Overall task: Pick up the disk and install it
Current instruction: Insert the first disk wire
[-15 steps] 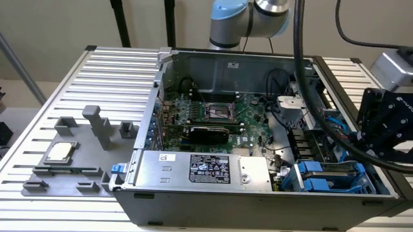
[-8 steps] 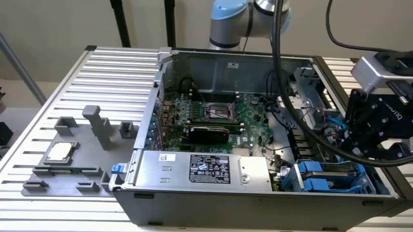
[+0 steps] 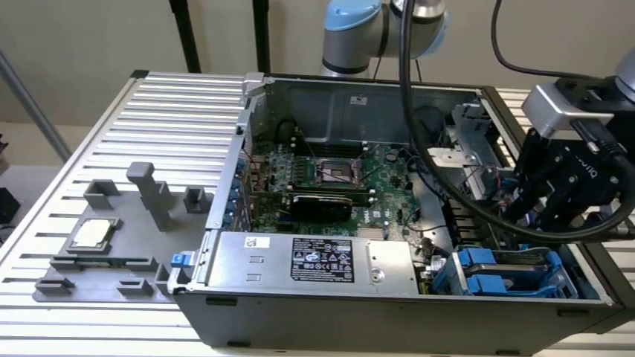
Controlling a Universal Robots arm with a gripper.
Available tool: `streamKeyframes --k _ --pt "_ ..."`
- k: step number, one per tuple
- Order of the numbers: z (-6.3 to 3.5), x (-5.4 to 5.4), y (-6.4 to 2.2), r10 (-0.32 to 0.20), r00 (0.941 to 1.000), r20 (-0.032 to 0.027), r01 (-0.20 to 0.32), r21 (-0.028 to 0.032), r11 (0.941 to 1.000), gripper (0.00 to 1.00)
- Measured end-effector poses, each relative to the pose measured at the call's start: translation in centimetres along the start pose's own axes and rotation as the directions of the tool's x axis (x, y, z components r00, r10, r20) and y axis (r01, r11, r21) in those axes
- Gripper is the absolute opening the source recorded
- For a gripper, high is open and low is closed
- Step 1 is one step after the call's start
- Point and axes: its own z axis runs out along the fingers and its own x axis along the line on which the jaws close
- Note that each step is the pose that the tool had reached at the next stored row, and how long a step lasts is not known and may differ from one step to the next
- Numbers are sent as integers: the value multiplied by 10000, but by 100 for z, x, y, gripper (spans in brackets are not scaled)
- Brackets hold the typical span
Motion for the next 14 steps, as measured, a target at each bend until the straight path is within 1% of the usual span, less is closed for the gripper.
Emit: streamKeyframes --k 3,5,7,10,11,12,14 --pt "4 6 43 0 10000 1 0 0 10000 100" --pt "5 34 80 0 10000 0 0 0 10000 100" --pt "6 90 116 0 10000 0 0 0 10000 100" --pt "4 194 124 -3 10000 15 3 0 10000 100" --pt "3 217 124 -4 10000 36 4 0 10000 100" --pt "2 237 121 -7 10000 84 7 1 10000 100" --pt "-1 263 97 -16 9998 210 16 3 10000 100"
